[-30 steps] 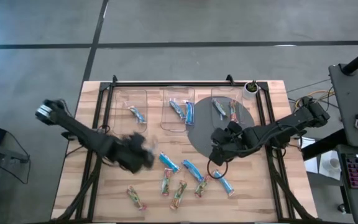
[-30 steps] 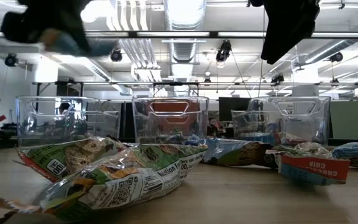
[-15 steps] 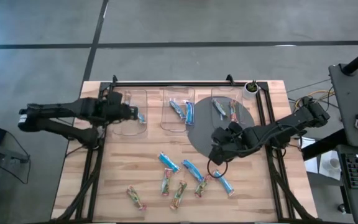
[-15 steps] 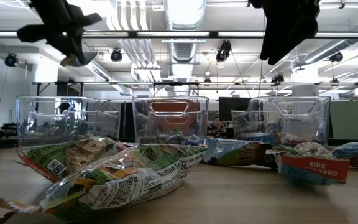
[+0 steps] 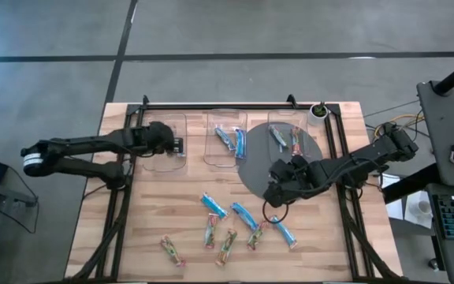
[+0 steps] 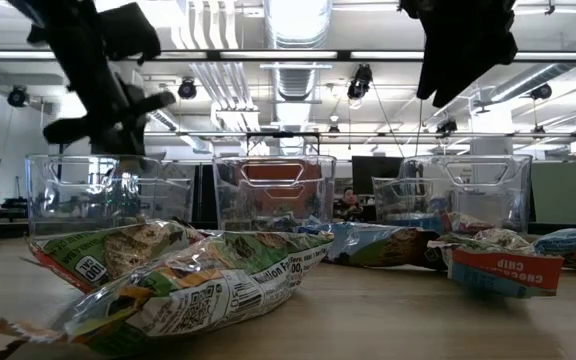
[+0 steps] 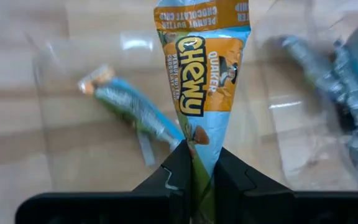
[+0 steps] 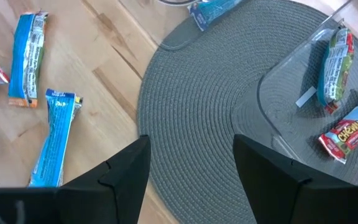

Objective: Pick and place Granola Bars by type
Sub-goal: Put the orange granola bar into the left transparent container

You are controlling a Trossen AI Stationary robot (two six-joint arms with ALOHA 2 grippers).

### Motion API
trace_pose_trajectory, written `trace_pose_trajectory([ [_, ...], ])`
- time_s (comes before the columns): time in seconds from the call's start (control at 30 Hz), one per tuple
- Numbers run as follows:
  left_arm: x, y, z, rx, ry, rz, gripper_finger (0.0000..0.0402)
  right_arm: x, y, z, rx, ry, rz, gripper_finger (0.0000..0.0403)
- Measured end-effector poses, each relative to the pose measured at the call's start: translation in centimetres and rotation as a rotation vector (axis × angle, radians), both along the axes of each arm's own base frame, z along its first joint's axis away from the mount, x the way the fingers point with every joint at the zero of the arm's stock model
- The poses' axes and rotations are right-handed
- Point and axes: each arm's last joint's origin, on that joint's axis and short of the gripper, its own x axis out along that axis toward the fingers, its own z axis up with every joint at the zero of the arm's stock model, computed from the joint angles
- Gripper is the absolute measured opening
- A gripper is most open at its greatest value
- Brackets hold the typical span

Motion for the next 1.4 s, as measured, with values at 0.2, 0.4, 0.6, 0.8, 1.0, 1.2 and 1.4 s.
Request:
trace_pose_trajectory([
  [0.2,-0.4,-0.1,-2.3,-0.075,-0.011,0.001,0.0028,0.0,0.0,0.0,0.019,-0.010,-0.032,0.0219],
  [0.4,0.2,0.2,-0.7,-0.003,-0.038,-0.026,0.0062,0.0,0.0,-0.1,0.041,-0.008,-0.037,0.0219],
  [0.6,0.5,0.4,1.5,0.046,-0.029,-0.076,0.0101,0.0,0.0,-0.1,0.044,-0.005,-0.034,0.0219],
  [0.8,0.4,-0.4,3.6,-0.002,-0.041,-0.153,0.0112,0.0,0.0,-0.1,0.033,0.008,-0.005,0.0219],
  [1.0,2.0,-3.6,8.1,0.083,-0.219,-0.447,0.0112,0.0,0.3,-0.2,0.077,0.069,0.107,0.0219],
  [1.2,4.0,-9.0,8.5,0.166,-0.238,-0.838,0.0112,0.0,0.3,-0.4,0.060,0.067,0.106,0.0219],
  [1.4,6.6,-14.9,5.4,0.349,-0.074,-1.155,0.0113,0.3,0.4,-0.6,0.056,0.041,0.128,0.0219],
])
